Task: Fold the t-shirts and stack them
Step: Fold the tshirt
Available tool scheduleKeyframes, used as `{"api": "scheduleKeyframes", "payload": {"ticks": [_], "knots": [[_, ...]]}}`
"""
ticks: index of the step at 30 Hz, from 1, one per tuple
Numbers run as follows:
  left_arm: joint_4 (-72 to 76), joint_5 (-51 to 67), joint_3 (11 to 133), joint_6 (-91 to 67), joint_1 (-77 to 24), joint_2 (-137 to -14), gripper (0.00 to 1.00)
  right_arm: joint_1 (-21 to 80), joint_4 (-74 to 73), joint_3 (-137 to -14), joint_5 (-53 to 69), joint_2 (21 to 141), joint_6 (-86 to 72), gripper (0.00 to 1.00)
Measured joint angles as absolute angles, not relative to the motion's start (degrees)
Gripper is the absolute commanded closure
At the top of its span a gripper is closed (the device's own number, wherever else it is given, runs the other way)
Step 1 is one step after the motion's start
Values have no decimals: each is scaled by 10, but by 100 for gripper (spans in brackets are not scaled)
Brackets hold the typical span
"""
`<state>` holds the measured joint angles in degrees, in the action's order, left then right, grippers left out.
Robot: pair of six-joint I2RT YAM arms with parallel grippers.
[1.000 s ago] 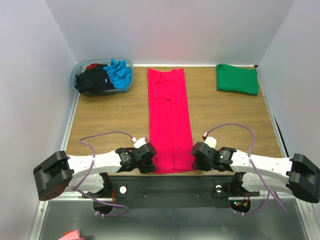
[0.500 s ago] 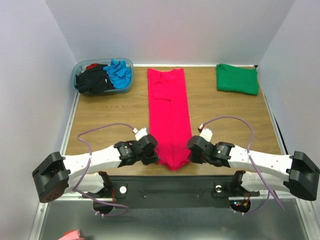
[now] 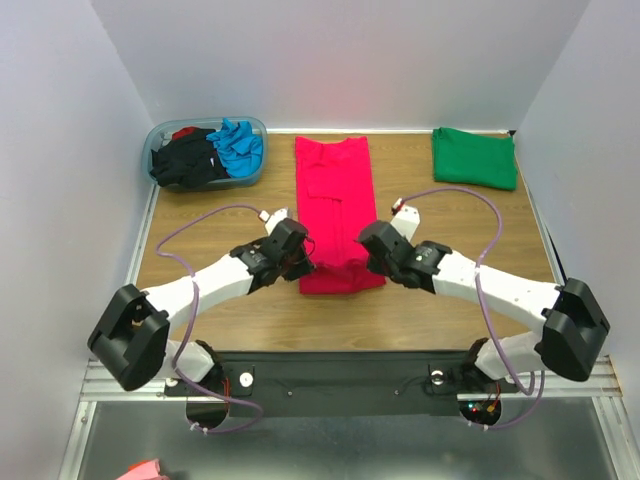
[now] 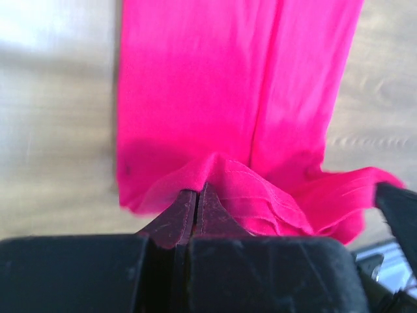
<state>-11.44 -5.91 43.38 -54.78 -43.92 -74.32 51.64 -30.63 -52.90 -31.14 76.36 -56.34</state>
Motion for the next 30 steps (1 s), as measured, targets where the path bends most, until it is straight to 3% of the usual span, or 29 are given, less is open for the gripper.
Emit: {"api": "scheduleKeyframes", "payload": {"ticks": [30], "knots": [[-96,-25,689,-402,-279,-1006,100,284,-229,-822,-173,1088,-366,100]]}}
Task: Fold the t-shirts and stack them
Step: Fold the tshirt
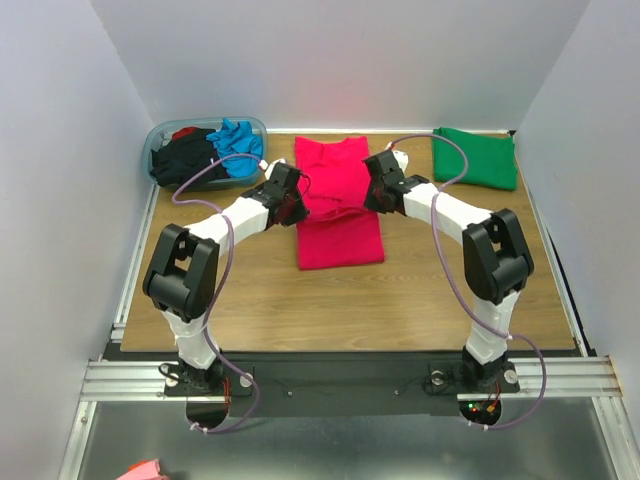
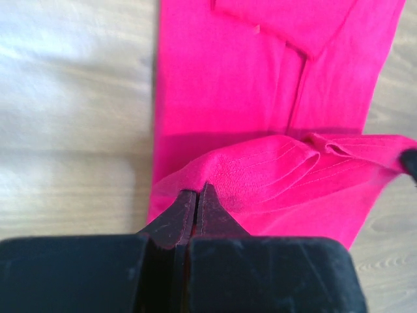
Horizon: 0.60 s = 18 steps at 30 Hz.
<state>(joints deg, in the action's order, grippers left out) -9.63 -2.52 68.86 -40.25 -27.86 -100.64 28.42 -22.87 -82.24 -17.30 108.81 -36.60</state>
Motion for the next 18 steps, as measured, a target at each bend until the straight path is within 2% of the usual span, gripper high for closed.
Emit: {"api": "scheduleKeyframes", "payload": {"ticks": [5,6,7,9,10,11,12,13,15,16,18], "knots": [[-90,-23,742,-386,-268,-1061,99,276,-224,-839,-160,1126,-358,99],[-88,-23,752,-382,-265,-1077,94,274,-224,-841,-160,1129,-358,93],[-88,-22,757,-380,-265,-1086,80,273,-224,-844,-160,1133,-357,89],[-88,-21,766,-375,-261,-1105,67,270,-223,-854,-156,1143,-354,82],[-88,-21,768,-374,-260,-1114,53,269,-222,-858,-154,1149,-354,76],[-89,-20,768,-373,-259,-1118,47,269,-222,-859,-154,1151,-352,72],[-90,-19,768,-373,-258,-1121,43,267,-222,-859,-152,1153,-351,60],[-91,-18,768,-372,-257,-1121,43,266,-222,-859,-151,1155,-350,54],[-93,-18,771,-373,-255,-1121,43,263,-222,-859,-148,1155,-347,45],[-93,-17,778,-373,-254,-1121,38,263,-222,-859,-145,1155,-347,40],[-93,-15,788,-371,-254,-1120,33,262,-221,-860,-141,1155,-343,36]]}}
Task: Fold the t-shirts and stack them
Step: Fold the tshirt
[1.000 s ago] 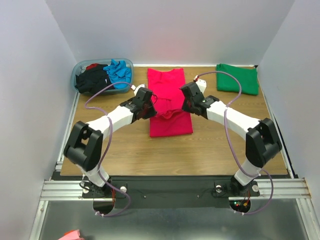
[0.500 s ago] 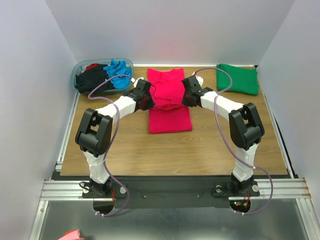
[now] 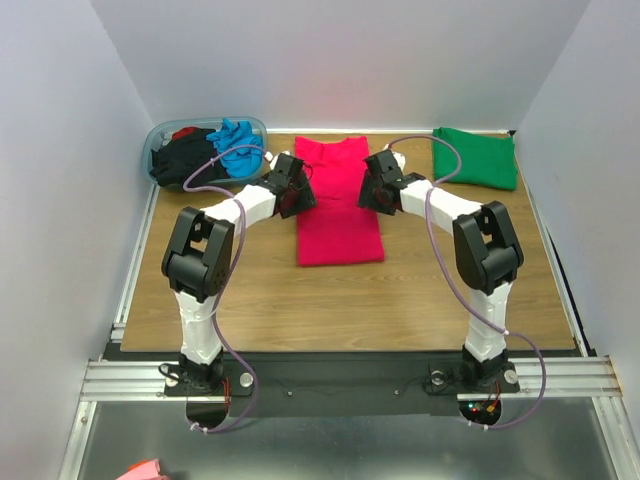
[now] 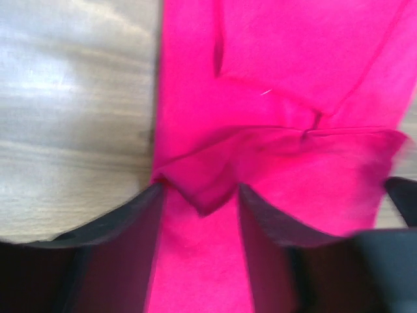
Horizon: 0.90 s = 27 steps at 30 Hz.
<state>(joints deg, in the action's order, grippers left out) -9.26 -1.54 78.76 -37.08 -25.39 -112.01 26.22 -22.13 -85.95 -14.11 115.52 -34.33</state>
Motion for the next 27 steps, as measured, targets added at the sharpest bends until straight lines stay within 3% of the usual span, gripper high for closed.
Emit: {"api": "scheduleKeyframes", "payload": {"ticks": [3,4,7,17,24,27], "knots": [[-92,-13,793,-368,-254,-1111,15,262,-222,-860,-135,1153,-341,25],[-95,-11,793,-367,-254,-1106,8,262,-222,-858,-133,1148,-340,17],[-96,-8,789,-364,-254,-1080,5,262,-221,-843,-124,1115,-338,3],[-56,22,606,-372,-262,-920,2,260,-203,-653,-57,941,-339,2],[-22,65,448,-402,-292,-876,2,260,-190,-534,-18,917,-360,2],[6,77,443,-412,-291,-877,11,260,-172,-526,-1,921,-374,10]]}}
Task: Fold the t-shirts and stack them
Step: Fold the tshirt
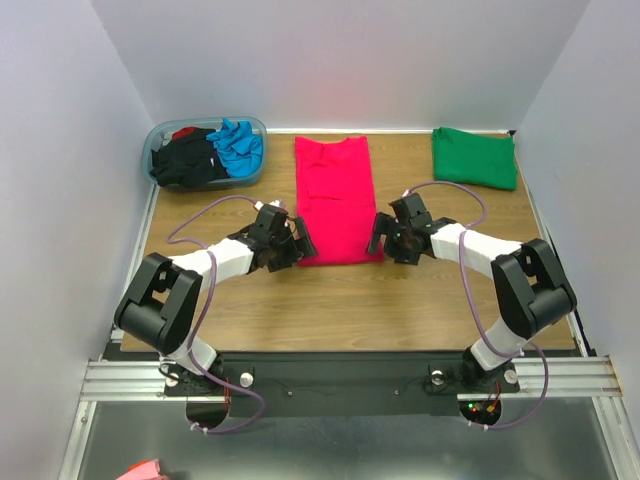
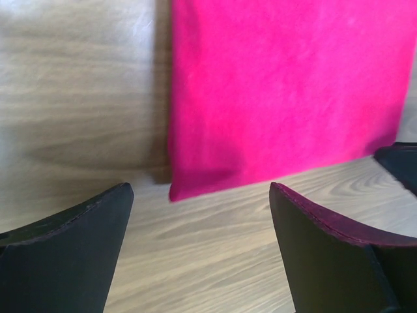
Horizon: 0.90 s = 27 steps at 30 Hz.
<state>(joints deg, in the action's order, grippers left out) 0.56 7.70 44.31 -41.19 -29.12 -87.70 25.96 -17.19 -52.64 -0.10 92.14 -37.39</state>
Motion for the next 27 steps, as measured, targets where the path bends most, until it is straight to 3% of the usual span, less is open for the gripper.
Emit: {"api": "scheduleKeyframes", "payload": {"ticks": [1,3,4,6,7,9,10,12,16,20,27], "knots": [[14,79,442,-414,-291,-880,15,259,-168,-526,1,926,-377,13],[23,81,438,-421,-291,-884,33,259,-151,-527,7,935,-384,18],[26,82,436,-423,-291,-888,46,259,-146,-526,10,936,-388,27],[33,84,435,-427,-291,-898,58,259,-137,-526,16,940,-393,40],[37,85,435,-430,-291,-903,70,260,-132,-524,18,940,-397,50],[43,87,435,-432,-291,-915,80,259,-125,-516,20,941,-402,58],[47,89,435,-435,-291,-920,91,259,-125,-512,21,941,-402,65],[56,93,435,-439,-291,-926,98,259,-123,-506,21,941,-405,70],[67,100,435,-440,-291,-931,100,259,-117,-502,21,941,-411,89],[76,99,428,-441,-292,-928,100,259,-106,-491,23,938,-412,99],[84,85,330,-459,-350,-825,100,260,-108,-377,47,808,-412,100]]}}
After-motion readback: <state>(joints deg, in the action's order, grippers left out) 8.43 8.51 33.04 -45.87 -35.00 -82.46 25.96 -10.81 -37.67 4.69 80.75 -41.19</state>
